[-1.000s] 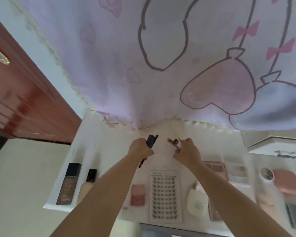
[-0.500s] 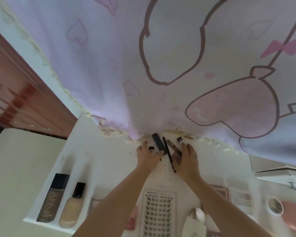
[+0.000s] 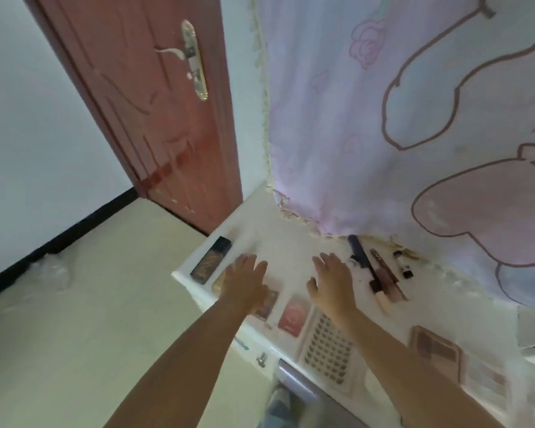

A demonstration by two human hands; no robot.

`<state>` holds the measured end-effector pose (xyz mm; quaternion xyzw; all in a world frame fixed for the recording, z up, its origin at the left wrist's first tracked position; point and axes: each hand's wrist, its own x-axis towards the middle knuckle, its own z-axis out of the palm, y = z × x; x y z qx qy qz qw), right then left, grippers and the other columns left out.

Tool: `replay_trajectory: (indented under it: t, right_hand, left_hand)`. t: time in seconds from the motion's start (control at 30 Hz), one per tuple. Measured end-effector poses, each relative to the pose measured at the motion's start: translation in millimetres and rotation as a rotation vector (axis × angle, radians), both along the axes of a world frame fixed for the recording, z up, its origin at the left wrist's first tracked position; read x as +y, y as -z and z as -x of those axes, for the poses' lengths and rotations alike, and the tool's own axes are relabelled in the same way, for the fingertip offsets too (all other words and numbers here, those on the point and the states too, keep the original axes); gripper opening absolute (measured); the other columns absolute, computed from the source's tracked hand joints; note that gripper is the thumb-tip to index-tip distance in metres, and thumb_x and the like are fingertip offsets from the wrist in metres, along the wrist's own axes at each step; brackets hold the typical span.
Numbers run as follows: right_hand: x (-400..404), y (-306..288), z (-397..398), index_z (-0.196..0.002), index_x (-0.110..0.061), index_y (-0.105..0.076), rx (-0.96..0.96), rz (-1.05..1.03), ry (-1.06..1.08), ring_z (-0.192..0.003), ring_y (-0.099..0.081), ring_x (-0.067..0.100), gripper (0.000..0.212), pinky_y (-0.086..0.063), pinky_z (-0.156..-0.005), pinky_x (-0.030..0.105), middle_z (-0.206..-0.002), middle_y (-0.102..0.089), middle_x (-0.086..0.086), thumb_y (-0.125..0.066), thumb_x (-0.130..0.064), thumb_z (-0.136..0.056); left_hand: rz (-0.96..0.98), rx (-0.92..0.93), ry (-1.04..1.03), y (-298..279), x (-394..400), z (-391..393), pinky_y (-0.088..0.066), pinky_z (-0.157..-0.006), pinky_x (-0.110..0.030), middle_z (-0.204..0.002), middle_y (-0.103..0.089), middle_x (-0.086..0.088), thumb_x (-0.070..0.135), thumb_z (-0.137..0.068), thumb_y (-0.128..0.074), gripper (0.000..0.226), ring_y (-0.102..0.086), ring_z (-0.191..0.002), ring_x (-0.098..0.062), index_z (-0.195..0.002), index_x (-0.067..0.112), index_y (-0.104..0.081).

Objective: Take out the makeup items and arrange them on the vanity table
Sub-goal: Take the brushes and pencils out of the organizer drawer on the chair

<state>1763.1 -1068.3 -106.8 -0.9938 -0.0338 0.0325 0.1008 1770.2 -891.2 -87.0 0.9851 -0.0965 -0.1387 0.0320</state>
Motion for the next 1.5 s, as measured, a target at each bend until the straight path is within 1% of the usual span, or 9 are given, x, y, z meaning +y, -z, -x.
replay_trajectory:
  t: [0.13,0.33,0.47,0.7,0.83,1.0,1.17,1.33,1.5]
  right_hand:
    - [120.0,-38.5,46.6,-0.14,-0.014,-0.027,-0.078,0.007,-0.291,-0.14,-0.016,0.024,0.054,-0.013,-0.113,0.041,-0.15,-0.026,0.006,-0.034,-0.04,-0.093]
    - [310.1,-85.7,184.0,-0.144,-0.02,-0.015,-0.146,0.017,-0.889,-0.142,0.0,0.029,0.061,-0.003,-0.113,0.051,-0.155,-0.007,0.006,-0.024,-0.051,-0.093]
    - [416.1,-99.3,299.5,-0.145,-0.023,-0.008,-0.141,0.016,-1.194,-0.142,0.008,0.028,0.061,0.003,-0.113,0.051,-0.155,0.002,0.006,-0.021,-0.053,-0.093]
    - [567.2,-88.2,506.8,-0.145,-0.025,-0.011,-0.147,-0.004,-1.624,-0.142,0.005,0.026,0.059,0.002,-0.113,0.049,-0.155,-0.001,0.006,-0.026,-0.049,-0.093]
    - [669.4,-86.1,629.4,-0.144,-0.021,-0.017,-0.139,-0.067,-1.789,-0.142,0.0,0.026,0.058,-0.002,-0.113,0.048,-0.155,-0.006,0.007,-0.029,-0.047,-0.093]
    - [778.7,-103.8,791.1,-0.143,-0.019,-0.022,-0.114,-0.157,-2.008,-0.142,-0.006,0.024,0.056,-0.005,-0.113,0.047,-0.154,-0.014,0.008,-0.029,-0.045,-0.094]
    - [851.3,-113.8,920.7,-0.143,-0.017,-0.021,-0.142,-0.16,-2.182,-0.142,-0.006,0.025,0.056,-0.009,-0.113,0.045,-0.154,-0.013,0.009,-0.033,-0.04,-0.094]
    - [929.0,-112.4,1040.1,-0.143,-0.016,-0.022,-0.162,-0.184,-2.269,-0.142,-0.008,0.025,0.054,-0.01,-0.114,0.042,-0.153,-0.014,0.01,-0.032,-0.037,-0.094]
    - [1025.4,-122.0,1165.4,-0.143,-0.016,-0.022,-0.155,-0.223,-2.262,-0.142,-0.007,0.025,0.054,-0.008,-0.114,0.042,-0.153,-0.015,0.009,-0.034,-0.037,-0.094]
  left_hand:
    - [-0.202,-0.137,-0.252,-36.8,119.3,101.0,-0.006,-0.115,-0.041,-0.155,-0.003,-0.002,0.04,-0.096,-0.029,0.053,0.0,-0.142,-0.024,-0.144,0.022,-0.014]
    - [-0.292,-0.24,-0.828,-81.5,273.4,332.0,0.004,-0.115,-0.042,-0.155,0.003,0.0,0.047,-0.095,-0.023,0.054,0.01,-0.142,-0.023,-0.145,0.028,-0.01]
    - [-0.32,-0.268,-1.205,-92.1,326.7,490.9,0.004,-0.115,-0.041,-0.155,0.004,0.002,0.049,-0.095,-0.021,0.054,0.01,-0.142,-0.023,-0.144,0.032,-0.008]
    - [-0.281,-0.25,-1.765,-72.0,380.1,729.5,0.004,-0.115,-0.041,-0.155,0.003,0.005,0.049,-0.095,-0.021,0.053,0.011,-0.142,-0.021,-0.144,0.034,-0.008]
    - [-0.337,-0.193,-1.936,-72.8,432.8,847.0,0.003,-0.115,-0.041,-0.155,0.004,0.004,0.049,-0.095,-0.02,0.053,0.01,-0.142,-0.021,-0.144,0.033,-0.008]
    - [-0.441,-0.053,-2.08,-96.4,501.5,992.0,0.004,-0.115,-0.042,-0.155,0.004,0.002,0.05,-0.095,-0.02,0.054,0.011,-0.142,-0.023,-0.144,0.033,-0.006]
    - [-0.436,-0.091,-2.251,-114.9,557.7,1096.8,0.003,-0.115,-0.04,-0.155,0.003,0.004,0.049,-0.095,-0.022,0.053,0.011,-0.142,-0.02,-0.144,0.034,-0.007]
    - [-0.442,-0.085,-2.337,-106.4,618.0,1204.0,0.001,-0.115,-0.04,-0.155,0.003,0.005,0.046,-0.096,-0.023,0.052,0.011,-0.142,-0.021,-0.144,0.032,-0.01]
    - [-0.48,-0.094,-2.366,-120.9,703.2,1329.8,-0.001,-0.115,-0.04,-0.155,0.001,0.003,0.043,-0.096,-0.024,0.051,0.009,-0.142,-0.022,-0.144,0.031,-0.009]
